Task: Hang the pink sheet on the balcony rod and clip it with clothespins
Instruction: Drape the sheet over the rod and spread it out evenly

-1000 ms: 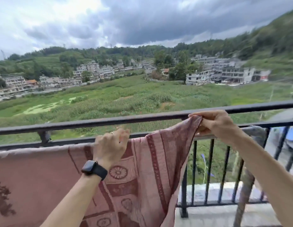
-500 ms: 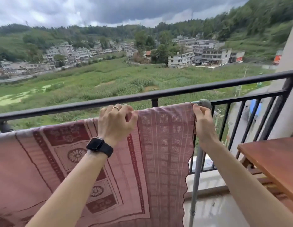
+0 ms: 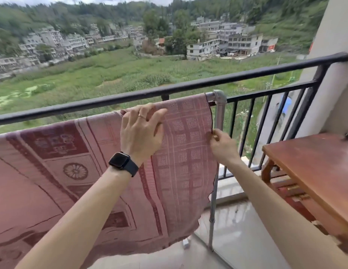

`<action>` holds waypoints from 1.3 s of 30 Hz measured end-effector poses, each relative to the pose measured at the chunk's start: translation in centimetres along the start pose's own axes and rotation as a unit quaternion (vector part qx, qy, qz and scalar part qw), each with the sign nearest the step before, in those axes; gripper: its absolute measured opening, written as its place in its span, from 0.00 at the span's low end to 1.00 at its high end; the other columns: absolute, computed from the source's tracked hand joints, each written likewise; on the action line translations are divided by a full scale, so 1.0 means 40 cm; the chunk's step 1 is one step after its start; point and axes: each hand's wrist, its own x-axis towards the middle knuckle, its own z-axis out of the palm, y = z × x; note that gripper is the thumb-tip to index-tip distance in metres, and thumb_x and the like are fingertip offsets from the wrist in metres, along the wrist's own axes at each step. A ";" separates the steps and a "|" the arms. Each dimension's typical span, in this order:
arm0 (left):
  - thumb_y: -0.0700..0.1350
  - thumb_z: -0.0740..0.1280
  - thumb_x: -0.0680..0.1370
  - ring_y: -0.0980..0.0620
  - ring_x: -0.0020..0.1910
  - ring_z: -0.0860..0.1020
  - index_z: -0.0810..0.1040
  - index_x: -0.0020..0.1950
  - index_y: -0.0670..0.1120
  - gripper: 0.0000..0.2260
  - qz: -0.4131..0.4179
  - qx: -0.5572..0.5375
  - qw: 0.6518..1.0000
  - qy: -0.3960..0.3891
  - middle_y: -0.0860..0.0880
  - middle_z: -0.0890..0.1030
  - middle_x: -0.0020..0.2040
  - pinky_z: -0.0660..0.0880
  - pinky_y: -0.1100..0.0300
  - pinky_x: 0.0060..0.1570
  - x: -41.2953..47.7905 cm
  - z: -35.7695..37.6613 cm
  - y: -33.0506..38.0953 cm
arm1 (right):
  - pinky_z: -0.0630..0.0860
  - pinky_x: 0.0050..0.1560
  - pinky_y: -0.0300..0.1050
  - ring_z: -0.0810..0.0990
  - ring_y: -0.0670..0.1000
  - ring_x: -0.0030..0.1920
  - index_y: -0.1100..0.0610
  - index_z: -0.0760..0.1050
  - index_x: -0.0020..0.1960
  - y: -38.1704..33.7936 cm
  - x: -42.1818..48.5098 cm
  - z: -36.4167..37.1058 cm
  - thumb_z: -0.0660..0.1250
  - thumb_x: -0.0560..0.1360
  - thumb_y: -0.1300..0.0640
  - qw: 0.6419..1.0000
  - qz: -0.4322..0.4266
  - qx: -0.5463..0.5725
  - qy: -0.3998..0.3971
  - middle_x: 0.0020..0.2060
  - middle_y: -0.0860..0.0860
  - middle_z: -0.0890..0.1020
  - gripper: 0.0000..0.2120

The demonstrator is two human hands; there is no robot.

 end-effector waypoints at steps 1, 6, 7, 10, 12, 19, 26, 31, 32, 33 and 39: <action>0.51 0.66 0.76 0.44 0.61 0.73 0.76 0.66 0.53 0.17 -0.002 -0.005 1.000 -0.012 0.48 0.76 0.63 0.67 0.46 0.63 0.019 -0.015 -0.002 | 0.76 0.46 0.48 0.80 0.50 0.44 0.52 0.78 0.52 0.003 -0.001 -0.002 0.60 0.82 0.54 1.000 0.010 0.000 -0.013 0.43 0.48 0.81 0.08; 0.61 0.60 0.78 0.45 0.61 0.76 0.72 0.70 0.53 0.23 -0.065 -0.072 0.985 -0.145 0.49 0.78 0.64 0.72 0.46 0.61 0.172 -0.042 0.040 | 0.72 0.43 0.34 0.78 0.38 0.46 0.50 0.73 0.57 -0.122 0.056 -0.047 0.64 0.80 0.47 0.991 -0.037 0.132 -0.001 0.46 0.40 0.79 0.09; 0.62 0.60 0.78 0.47 0.59 0.78 0.74 0.68 0.54 0.21 -0.083 -0.108 0.972 -0.190 0.50 0.80 0.61 0.75 0.47 0.58 0.196 -0.033 0.050 | 0.72 0.42 0.36 0.78 0.39 0.44 0.50 0.74 0.56 -0.130 0.074 -0.043 0.64 0.80 0.46 0.991 -0.038 0.128 0.006 0.44 0.41 0.79 0.09; 0.59 0.64 0.79 0.50 0.49 0.81 0.82 0.58 0.55 0.14 -0.101 -0.192 0.957 -0.194 0.53 0.84 0.50 0.80 0.50 0.49 0.242 -0.011 0.084 | 0.71 0.36 0.40 0.76 0.44 0.35 0.54 0.76 0.50 -0.121 0.103 -0.056 0.61 0.82 0.49 0.996 -0.047 0.065 0.042 0.37 0.45 0.79 0.10; 0.55 0.66 0.79 0.48 0.52 0.81 0.82 0.60 0.53 0.13 -0.089 -0.178 0.974 -0.105 0.51 0.85 0.53 0.78 0.51 0.54 0.268 -0.033 0.114 | 0.69 0.32 0.34 0.75 0.45 0.34 0.56 0.76 0.49 -0.148 0.109 -0.122 0.61 0.83 0.51 0.993 -0.061 0.062 0.084 0.37 0.48 0.78 0.10; 0.53 0.65 0.78 0.49 0.65 0.73 0.77 0.65 0.54 0.16 0.038 -0.089 0.995 -0.005 0.53 0.78 0.65 0.68 0.49 0.66 0.218 -0.033 0.157 | 0.68 0.33 0.34 0.79 0.50 0.42 0.54 0.76 0.54 -0.073 0.077 -0.106 0.59 0.83 0.51 0.996 -0.018 0.028 0.080 0.44 0.50 0.81 0.10; 0.63 0.61 0.78 0.51 0.53 0.81 0.79 0.62 0.56 0.18 -0.071 -0.167 0.956 -0.232 0.54 0.83 0.56 0.80 0.52 0.48 0.392 -0.041 0.179 | 0.80 0.47 0.48 0.82 0.50 0.45 0.52 0.75 0.55 -0.179 0.134 -0.146 0.61 0.82 0.47 0.989 -0.023 0.146 0.027 0.45 0.48 0.82 0.10; 0.59 0.70 0.75 0.52 0.45 0.82 0.84 0.49 0.55 0.10 -0.090 -0.211 0.956 -0.183 0.54 0.85 0.46 0.80 0.54 0.43 0.440 -0.011 0.226 | 0.74 0.31 0.39 0.76 0.45 0.33 0.54 0.77 0.50 -0.169 0.149 -0.194 0.62 0.82 0.53 0.982 -0.088 0.115 0.122 0.36 0.46 0.80 0.07; 0.59 0.70 0.75 0.52 0.45 0.81 0.84 0.48 0.55 0.10 -0.097 -0.207 0.959 -0.165 0.54 0.85 0.45 0.80 0.55 0.42 0.442 -0.004 0.234 | 0.75 0.32 0.41 0.76 0.45 0.33 0.54 0.78 0.51 -0.167 0.155 -0.202 0.62 0.82 0.54 0.979 -0.096 0.104 0.145 0.36 0.45 0.80 0.07; 0.59 0.70 0.75 0.52 0.44 0.81 0.84 0.48 0.55 0.10 -0.101 -0.205 0.963 -0.147 0.54 0.85 0.45 0.79 0.55 0.41 0.444 0.002 0.242 | 0.76 0.33 0.43 0.77 0.45 0.33 0.54 0.78 0.51 -0.159 0.165 -0.206 0.63 0.82 0.53 0.977 -0.100 0.083 0.167 0.36 0.45 0.80 0.08; 0.59 0.69 0.75 0.54 0.45 0.80 0.79 0.50 0.56 0.10 -0.063 -0.221 0.963 -0.140 0.55 0.82 0.47 0.79 0.56 0.40 0.448 0.031 0.282 | 0.77 0.30 0.49 0.80 0.48 0.32 0.54 0.77 0.51 -0.090 0.199 -0.200 0.59 0.83 0.44 0.975 -0.092 -0.030 0.202 0.36 0.48 0.82 0.15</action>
